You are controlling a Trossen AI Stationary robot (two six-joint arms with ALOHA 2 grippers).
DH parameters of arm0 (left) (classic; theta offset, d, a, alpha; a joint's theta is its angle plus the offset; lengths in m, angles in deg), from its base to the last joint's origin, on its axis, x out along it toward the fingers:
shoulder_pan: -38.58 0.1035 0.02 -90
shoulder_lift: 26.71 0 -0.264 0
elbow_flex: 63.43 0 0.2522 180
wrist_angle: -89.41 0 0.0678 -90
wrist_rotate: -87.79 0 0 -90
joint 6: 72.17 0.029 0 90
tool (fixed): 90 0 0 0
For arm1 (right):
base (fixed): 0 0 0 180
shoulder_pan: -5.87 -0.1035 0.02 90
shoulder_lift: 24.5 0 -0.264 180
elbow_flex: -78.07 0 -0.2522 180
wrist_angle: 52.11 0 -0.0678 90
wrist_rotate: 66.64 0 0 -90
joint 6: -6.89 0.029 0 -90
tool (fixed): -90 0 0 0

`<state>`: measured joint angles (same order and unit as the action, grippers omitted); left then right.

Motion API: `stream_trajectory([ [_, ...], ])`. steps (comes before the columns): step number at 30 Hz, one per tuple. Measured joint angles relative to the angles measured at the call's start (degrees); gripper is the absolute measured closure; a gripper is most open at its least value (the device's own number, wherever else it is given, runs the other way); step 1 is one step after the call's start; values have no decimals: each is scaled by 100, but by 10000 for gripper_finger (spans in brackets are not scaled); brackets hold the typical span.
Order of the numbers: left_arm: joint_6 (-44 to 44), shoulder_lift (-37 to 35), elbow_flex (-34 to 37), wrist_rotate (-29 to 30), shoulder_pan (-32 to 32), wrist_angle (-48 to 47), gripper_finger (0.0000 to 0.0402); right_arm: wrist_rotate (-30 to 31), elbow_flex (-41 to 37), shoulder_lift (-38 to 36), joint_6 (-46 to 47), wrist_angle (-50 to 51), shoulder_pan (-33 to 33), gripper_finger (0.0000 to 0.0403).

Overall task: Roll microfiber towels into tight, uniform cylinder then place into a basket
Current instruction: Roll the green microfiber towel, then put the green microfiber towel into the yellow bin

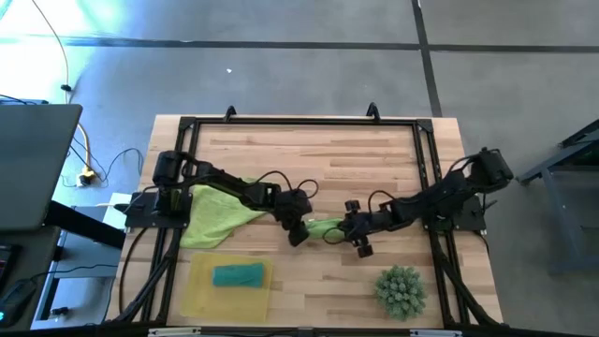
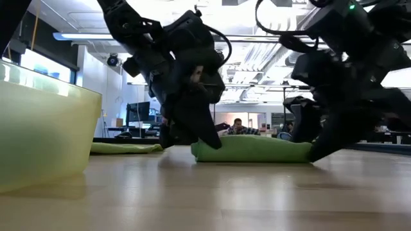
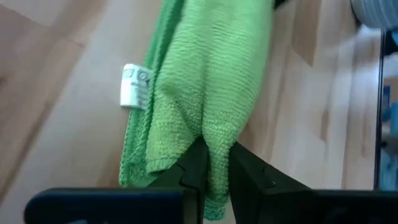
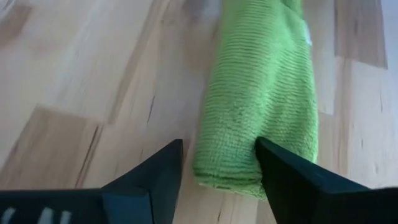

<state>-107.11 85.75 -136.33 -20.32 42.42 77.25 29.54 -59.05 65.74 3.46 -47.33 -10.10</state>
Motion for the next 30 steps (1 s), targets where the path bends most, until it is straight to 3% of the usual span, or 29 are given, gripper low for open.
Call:
stream_trajectory([
  [10,1357,-661,11,-78,-66,-763,297,26,5,147,1138,-6,108,267],
  [17,2613,-1004,-4,538,-381,-678,285,-35,-9,153,1810,-47,226,338],
  [20,3015,-1016,-4,1020,-617,-397,284,-292,-9,153,2096,-59,369,366],
  [23,3315,-1016,-4,1942,-849,-130,284,-801,-9,153,2415,-101,571,383],
  [27,3806,-1016,-6,3174,-1098,153,284,-1708,-26,176,2940,-240,882,386],
  [30,4058,-1016,-7,3573,-1191,361,284,-2393,-50,195,3291,-352,1098,383],
])
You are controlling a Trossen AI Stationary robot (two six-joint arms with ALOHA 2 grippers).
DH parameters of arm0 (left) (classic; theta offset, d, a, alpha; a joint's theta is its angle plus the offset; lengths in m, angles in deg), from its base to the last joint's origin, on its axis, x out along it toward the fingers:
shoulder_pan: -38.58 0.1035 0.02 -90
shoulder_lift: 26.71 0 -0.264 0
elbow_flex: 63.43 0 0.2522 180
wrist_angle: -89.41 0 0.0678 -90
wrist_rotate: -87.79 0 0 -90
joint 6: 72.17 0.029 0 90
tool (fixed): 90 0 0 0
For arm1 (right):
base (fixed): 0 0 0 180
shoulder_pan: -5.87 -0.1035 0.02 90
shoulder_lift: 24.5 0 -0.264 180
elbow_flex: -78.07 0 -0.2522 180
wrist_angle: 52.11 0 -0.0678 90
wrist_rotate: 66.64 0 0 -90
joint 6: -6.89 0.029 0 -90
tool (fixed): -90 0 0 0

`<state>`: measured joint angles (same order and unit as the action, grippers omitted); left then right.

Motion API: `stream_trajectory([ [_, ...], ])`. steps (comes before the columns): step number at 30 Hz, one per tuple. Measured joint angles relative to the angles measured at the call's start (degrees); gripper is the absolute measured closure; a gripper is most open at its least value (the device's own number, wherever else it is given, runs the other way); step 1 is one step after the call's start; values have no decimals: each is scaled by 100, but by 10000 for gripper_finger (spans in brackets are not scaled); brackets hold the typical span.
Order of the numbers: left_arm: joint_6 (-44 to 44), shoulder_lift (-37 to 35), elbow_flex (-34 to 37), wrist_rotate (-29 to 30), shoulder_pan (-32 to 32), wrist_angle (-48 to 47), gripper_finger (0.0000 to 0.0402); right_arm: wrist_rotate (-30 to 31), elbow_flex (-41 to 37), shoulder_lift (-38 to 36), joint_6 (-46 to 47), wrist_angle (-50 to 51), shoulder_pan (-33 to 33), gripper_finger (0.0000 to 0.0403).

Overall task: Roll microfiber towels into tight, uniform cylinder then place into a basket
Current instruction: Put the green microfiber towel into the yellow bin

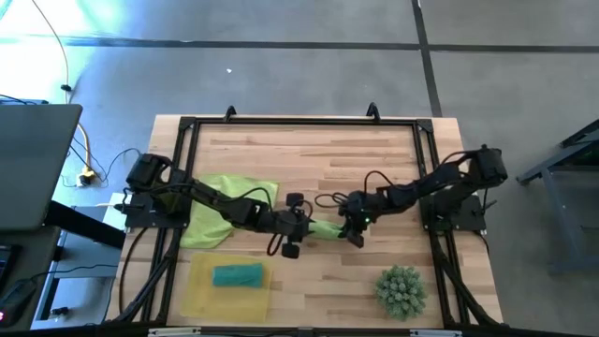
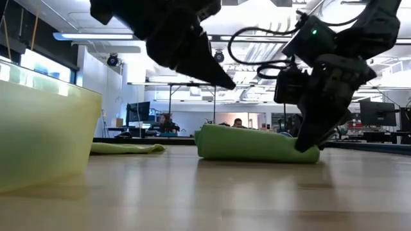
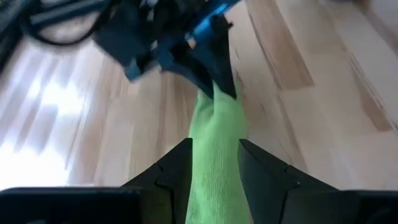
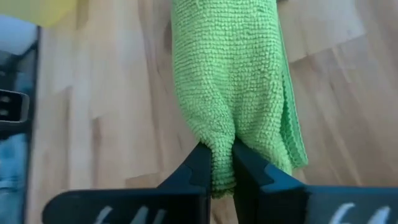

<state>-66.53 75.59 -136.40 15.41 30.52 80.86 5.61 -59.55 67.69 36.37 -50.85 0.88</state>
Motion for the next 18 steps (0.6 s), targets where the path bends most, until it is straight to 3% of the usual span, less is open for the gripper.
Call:
stream_trajectory([
  [8,72,308,-11,-44,5,607,284,-606,2,4,392,-50,338,383],
  [14,171,816,-8,-80,17,1147,284,-610,4,-2,371,-53,387,382],
  [18,-43,1070,-19,-486,71,1540,284,-588,7,-2,367,-53,387,382],
])
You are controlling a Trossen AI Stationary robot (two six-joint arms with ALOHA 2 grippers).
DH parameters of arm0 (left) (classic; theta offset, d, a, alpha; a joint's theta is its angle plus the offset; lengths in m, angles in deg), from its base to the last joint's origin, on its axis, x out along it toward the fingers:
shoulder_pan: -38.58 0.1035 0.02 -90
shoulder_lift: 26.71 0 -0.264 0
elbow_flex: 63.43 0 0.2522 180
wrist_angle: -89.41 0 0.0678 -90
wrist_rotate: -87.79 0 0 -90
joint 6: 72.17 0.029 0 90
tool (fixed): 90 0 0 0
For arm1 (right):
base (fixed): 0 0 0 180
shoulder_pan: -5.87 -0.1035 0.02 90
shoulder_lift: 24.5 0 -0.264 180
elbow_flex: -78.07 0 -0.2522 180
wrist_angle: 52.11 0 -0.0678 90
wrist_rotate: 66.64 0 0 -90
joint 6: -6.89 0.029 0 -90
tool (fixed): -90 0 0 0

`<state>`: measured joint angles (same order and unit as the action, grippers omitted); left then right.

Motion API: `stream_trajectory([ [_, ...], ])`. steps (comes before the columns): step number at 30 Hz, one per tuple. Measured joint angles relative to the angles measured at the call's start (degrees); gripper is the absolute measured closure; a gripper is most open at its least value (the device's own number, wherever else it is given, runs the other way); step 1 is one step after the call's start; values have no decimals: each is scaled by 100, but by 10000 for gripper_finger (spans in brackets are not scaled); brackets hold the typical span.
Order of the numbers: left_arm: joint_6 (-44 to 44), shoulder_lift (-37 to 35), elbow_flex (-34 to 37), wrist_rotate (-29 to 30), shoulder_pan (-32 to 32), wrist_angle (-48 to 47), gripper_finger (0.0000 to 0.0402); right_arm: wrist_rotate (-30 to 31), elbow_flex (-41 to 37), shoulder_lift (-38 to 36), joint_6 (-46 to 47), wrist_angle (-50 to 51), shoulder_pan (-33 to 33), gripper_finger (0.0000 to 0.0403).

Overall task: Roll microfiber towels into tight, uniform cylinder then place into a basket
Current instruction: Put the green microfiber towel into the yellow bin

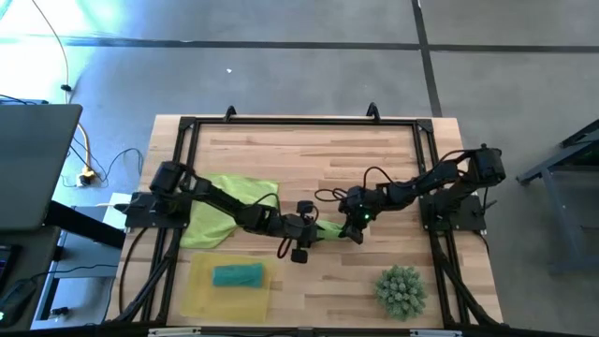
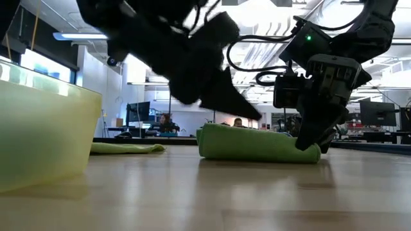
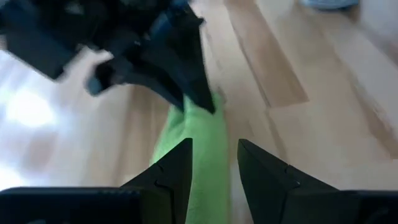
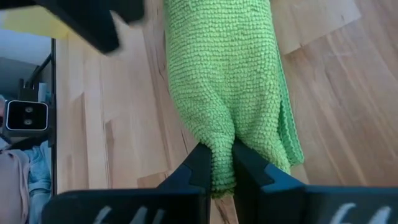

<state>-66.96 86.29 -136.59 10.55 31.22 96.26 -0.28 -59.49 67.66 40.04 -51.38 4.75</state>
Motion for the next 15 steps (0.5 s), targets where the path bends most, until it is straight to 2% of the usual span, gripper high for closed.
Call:
stream_trajectory([
  [4,-51,304,7,-179,42,245,284,11,0,-2,-3,-15,-1,382],
  [9,-144,616,-60,140,112,331,284,34,0,-2,-14,-33,-2,382],
  [15,33,784,-542,435,160,-420,284,68,0,-7,-14,-35,0,382],
])
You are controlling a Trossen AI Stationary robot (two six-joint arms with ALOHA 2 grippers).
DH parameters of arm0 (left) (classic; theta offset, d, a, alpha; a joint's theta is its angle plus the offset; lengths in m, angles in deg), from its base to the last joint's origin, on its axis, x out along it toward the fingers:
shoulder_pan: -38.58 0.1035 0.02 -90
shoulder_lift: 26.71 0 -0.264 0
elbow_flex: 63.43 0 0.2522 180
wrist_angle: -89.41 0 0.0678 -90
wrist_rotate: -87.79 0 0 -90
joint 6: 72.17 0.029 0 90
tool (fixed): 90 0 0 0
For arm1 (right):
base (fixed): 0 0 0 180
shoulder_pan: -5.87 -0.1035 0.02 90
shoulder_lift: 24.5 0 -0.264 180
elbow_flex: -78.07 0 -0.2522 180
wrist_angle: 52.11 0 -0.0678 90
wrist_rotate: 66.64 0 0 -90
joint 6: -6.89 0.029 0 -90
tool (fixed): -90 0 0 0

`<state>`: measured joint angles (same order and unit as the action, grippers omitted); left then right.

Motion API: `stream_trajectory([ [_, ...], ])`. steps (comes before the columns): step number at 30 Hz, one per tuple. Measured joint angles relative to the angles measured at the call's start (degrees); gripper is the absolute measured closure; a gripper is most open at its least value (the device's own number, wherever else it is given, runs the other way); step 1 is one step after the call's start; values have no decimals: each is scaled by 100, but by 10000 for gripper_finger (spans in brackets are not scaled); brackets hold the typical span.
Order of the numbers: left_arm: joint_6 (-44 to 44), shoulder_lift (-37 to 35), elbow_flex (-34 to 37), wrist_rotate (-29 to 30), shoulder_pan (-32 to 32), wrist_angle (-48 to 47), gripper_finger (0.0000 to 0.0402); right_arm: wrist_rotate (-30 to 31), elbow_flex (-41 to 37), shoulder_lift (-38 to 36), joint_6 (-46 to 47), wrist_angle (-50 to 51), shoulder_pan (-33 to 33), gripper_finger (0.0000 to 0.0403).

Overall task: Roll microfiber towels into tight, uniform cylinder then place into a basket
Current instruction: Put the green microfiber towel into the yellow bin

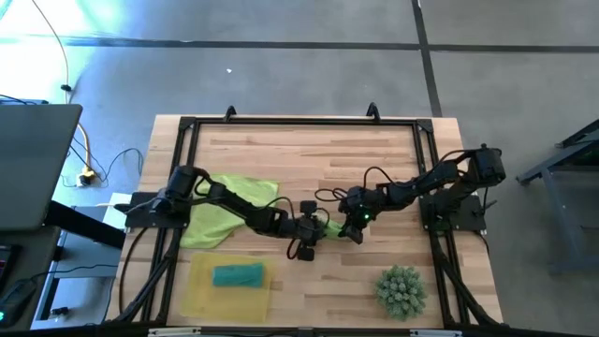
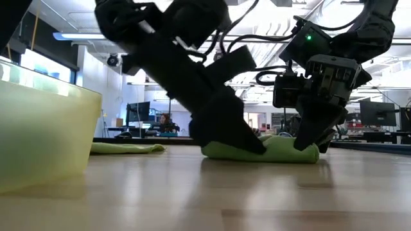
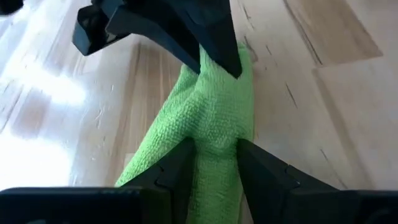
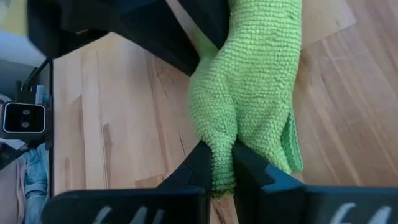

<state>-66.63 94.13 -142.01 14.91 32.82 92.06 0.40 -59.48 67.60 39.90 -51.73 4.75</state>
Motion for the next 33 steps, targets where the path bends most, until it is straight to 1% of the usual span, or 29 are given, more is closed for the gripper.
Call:
stream_trajectory([
  [2,-179,0,-158,-54,-3,-223,284,0,2,0,-21,11,0,382],
  [5,-360,4,-317,-88,-101,-299,289,0,4,-2,-90,21,0,382],
  [8,-220,4,-498,-92,-249,-397,301,-2,5,-2,-107,24,0,382],
  [11,-45,4,-689,-84,-354,-790,304,-1,6,-2,-109,27,0,382],
  [16,326,4,-1012,260,-409,-1647,275,-7,6,-2,-109,26,0,382],
  [21,692,42,-1095,532,-353,-1685,239,-11,6,-2,-105,26,-2,382],
  [26,428,276,-1091,241,-235,-1680,222,-13,6,-2,-92,24,0,382],
  [30,314,423,-1104,698,-189,-1593,222,-17,6,-2,-98,22,0,382],
  [33,-282,467,-1110,628,-75,-1577,225,-25,6,-4,-183,26,-2,382],
])
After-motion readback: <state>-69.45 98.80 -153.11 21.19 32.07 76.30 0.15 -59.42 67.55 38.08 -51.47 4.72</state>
